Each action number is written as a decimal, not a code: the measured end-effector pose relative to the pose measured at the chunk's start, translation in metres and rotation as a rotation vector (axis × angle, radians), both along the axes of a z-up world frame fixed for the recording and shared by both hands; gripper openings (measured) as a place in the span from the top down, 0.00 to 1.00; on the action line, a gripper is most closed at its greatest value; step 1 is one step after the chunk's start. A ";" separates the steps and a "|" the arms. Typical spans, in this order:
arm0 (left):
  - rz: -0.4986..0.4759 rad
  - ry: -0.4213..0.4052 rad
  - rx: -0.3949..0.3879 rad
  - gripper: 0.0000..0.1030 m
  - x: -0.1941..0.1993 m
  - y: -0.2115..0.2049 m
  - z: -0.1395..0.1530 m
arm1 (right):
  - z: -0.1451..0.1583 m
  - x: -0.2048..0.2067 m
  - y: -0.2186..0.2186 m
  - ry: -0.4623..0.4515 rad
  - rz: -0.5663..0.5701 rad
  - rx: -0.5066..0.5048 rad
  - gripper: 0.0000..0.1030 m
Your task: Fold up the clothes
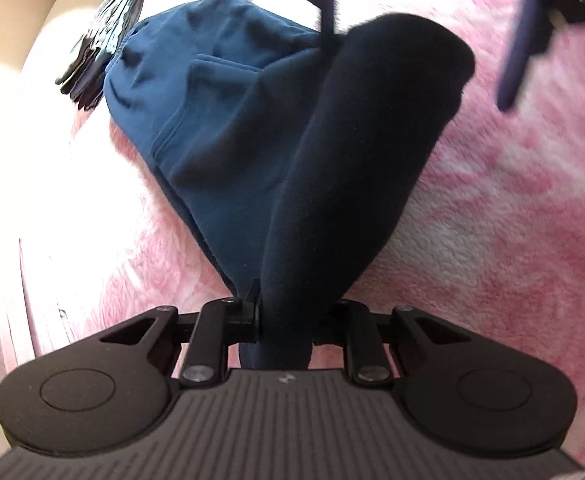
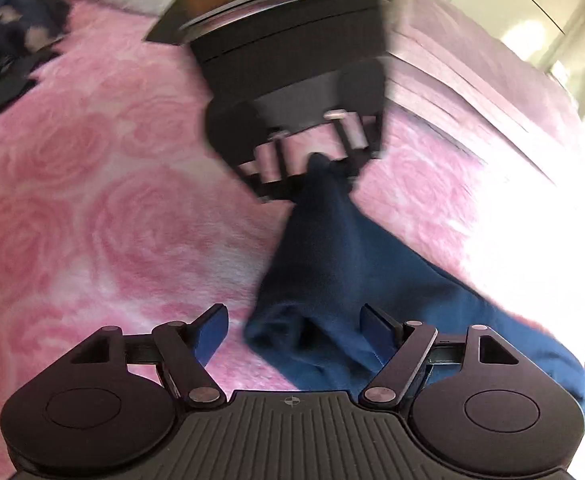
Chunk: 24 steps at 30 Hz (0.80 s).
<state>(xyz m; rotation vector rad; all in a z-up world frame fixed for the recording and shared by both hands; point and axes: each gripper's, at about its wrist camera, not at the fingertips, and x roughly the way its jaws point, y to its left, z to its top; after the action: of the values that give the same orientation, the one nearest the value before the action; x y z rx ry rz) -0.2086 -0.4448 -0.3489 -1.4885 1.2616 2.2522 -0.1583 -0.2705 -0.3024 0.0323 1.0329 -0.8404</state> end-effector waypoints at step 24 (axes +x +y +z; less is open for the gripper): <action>0.270 -0.254 0.176 0.85 0.162 0.095 0.123 | 0.050 0.040 0.045 -0.279 0.137 0.263 0.79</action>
<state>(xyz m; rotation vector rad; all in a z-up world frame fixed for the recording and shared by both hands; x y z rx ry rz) -0.0469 -0.3501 -0.2260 -1.8960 0.8112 2.1674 -0.1183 -0.2258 -0.2525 0.2916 0.8649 -0.5528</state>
